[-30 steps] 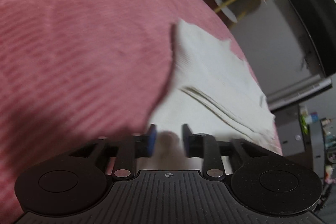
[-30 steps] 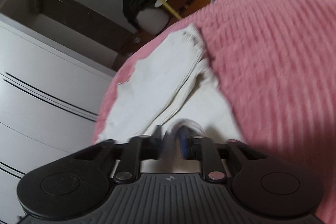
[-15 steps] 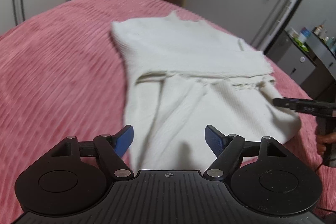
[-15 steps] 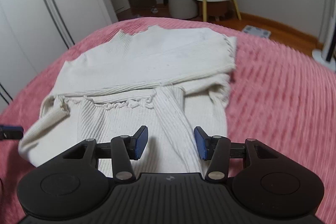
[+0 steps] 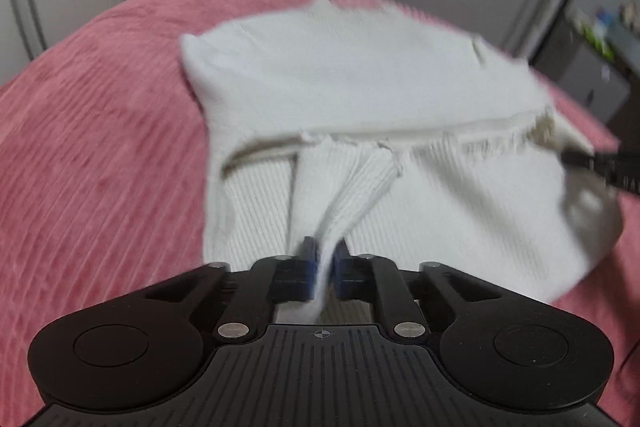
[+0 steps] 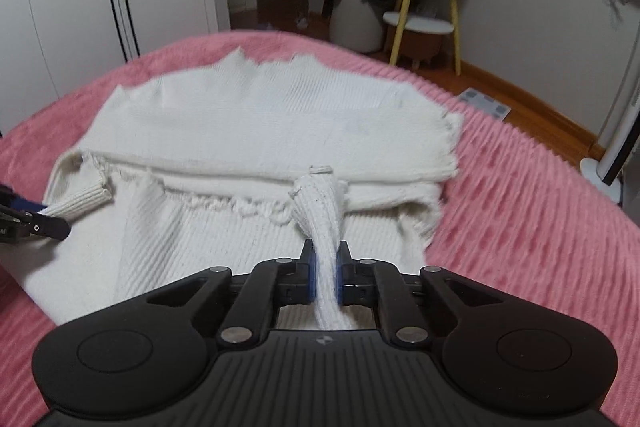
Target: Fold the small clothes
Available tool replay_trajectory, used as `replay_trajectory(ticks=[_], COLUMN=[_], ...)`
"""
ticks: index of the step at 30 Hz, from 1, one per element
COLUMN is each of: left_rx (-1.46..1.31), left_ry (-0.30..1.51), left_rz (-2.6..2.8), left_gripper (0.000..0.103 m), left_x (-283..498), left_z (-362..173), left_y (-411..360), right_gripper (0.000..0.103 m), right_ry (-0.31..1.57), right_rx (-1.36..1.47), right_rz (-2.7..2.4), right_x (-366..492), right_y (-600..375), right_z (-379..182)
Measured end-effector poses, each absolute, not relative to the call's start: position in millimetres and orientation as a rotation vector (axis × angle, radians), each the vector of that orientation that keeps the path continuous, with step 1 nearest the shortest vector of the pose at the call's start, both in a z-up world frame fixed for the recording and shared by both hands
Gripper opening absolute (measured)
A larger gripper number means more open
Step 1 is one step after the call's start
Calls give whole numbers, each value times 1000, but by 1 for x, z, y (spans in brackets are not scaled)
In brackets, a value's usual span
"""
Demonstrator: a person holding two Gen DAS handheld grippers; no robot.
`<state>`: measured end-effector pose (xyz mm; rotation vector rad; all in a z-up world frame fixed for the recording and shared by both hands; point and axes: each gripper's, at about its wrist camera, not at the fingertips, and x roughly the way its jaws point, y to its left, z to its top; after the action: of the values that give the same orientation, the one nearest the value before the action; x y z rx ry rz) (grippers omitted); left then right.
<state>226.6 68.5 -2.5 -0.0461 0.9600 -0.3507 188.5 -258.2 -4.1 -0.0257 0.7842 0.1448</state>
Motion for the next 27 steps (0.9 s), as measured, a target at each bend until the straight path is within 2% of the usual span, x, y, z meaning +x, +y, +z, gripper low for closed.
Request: replay_trajectory(ticks=[8,16,27], left_rx=[-213,-128,-132], left_ry=[854,806,725], left_rz=[-317,-358,-280], left_gripper=[10,10,10], left_x=[237,250,263], left_z=[44,76,94], left_y=[99,91,110], right_gripper=[8,7,7], right_ry=[656,542,417], right_rx=[-15,20,137], right_rz=[176,191,105], right_x=[191,205,222], right_y=[-266,-271,-293], right_z=[33,59,57])
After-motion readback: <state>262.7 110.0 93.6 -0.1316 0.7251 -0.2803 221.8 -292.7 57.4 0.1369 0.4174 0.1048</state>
